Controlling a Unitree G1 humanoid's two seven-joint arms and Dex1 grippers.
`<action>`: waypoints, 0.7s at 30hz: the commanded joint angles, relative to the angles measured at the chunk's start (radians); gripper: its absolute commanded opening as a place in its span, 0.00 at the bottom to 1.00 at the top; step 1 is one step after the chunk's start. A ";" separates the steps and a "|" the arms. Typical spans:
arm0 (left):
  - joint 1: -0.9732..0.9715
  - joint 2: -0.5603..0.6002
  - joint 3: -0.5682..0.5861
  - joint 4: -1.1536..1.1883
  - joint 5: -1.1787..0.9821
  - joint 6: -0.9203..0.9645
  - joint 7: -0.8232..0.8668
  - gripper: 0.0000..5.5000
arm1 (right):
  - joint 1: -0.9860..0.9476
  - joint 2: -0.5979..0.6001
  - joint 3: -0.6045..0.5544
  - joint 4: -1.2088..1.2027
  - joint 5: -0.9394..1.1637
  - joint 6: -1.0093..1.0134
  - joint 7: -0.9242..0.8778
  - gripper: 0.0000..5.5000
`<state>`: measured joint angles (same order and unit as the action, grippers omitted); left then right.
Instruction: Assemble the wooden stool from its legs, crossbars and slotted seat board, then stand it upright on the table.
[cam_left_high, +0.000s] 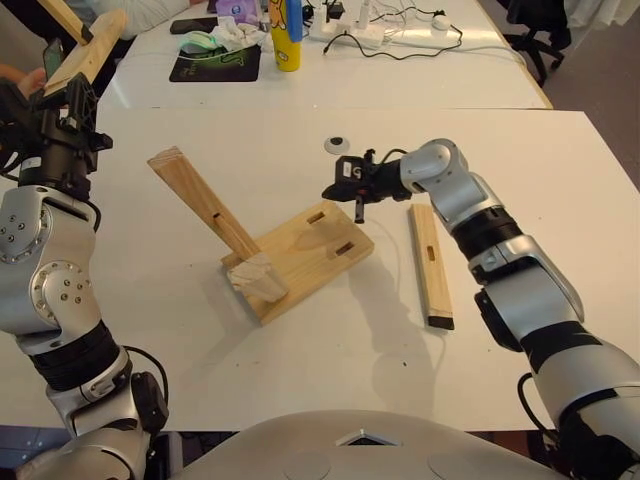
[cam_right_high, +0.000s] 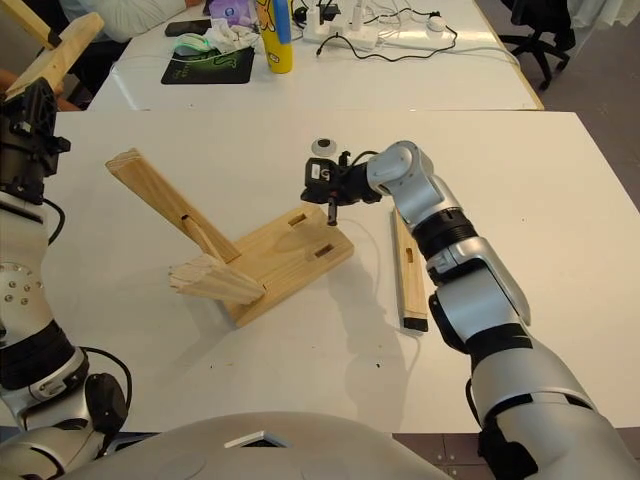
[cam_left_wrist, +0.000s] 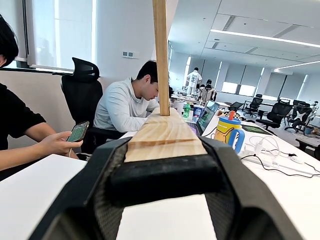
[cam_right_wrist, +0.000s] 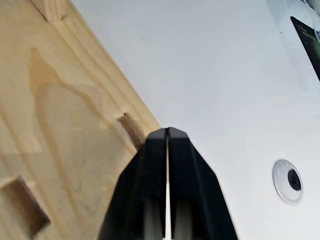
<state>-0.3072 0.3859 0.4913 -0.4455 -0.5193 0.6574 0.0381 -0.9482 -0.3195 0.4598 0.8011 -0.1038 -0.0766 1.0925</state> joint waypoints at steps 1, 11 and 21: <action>0.000 -0.007 -0.002 -0.012 0.007 -0.014 0.006 0.37 | -0.044 0.053 0.015 0.071 -0.035 -0.015 0.032 0.00; 0.017 -0.023 -0.001 -0.034 0.009 -0.008 0.018 0.37 | -0.069 0.094 0.037 0.208 -0.143 -0.058 0.000 0.00; 0.024 -0.033 0.000 -0.055 0.004 0.003 0.027 0.37 | -0.098 0.124 0.043 0.344 -0.224 -0.025 -0.090 0.00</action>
<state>-0.2869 0.3554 0.4898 -0.4844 -0.5111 0.6566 0.0595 -1.0281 -0.1963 0.4877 1.1018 -0.2786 -0.1297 1.0246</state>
